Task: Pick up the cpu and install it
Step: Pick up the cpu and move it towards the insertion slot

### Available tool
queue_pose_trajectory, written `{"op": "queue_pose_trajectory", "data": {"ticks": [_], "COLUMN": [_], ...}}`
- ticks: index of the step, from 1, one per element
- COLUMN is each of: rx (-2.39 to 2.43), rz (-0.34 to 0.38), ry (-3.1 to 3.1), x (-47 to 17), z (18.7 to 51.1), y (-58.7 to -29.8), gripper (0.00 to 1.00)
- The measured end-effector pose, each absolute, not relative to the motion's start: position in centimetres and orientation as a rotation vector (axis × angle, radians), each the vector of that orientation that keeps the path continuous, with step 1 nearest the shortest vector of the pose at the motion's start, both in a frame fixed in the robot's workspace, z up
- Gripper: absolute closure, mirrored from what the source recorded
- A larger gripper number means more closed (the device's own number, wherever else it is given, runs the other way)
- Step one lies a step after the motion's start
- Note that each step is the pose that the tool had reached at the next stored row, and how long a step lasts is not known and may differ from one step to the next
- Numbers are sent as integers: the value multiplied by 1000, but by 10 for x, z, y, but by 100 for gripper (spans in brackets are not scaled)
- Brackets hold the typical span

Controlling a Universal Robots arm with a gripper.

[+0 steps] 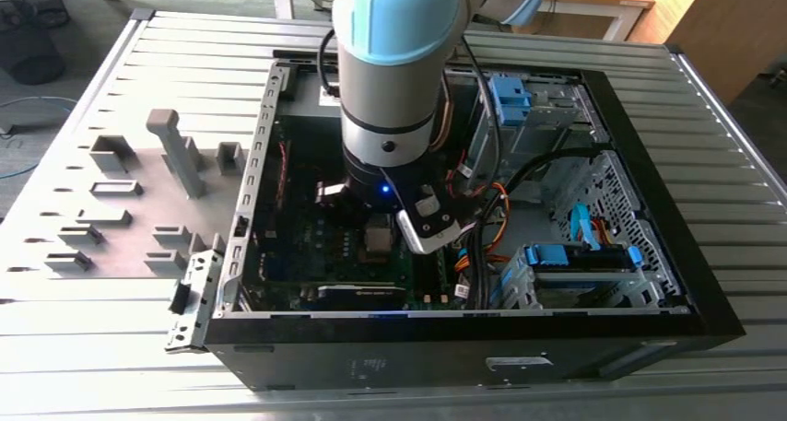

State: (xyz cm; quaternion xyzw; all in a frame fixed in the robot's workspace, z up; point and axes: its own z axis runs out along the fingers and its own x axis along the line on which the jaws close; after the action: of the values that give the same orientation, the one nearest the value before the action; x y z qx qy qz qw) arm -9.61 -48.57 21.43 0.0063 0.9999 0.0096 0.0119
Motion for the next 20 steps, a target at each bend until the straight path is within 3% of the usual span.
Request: {"op": "queue_pose_trajectory", "data": {"ticks": [20], "rx": [43], "rz": [29], "ry": [3117], "x": [-99], "z": [202], "y": [-486], "gripper": [53]}}
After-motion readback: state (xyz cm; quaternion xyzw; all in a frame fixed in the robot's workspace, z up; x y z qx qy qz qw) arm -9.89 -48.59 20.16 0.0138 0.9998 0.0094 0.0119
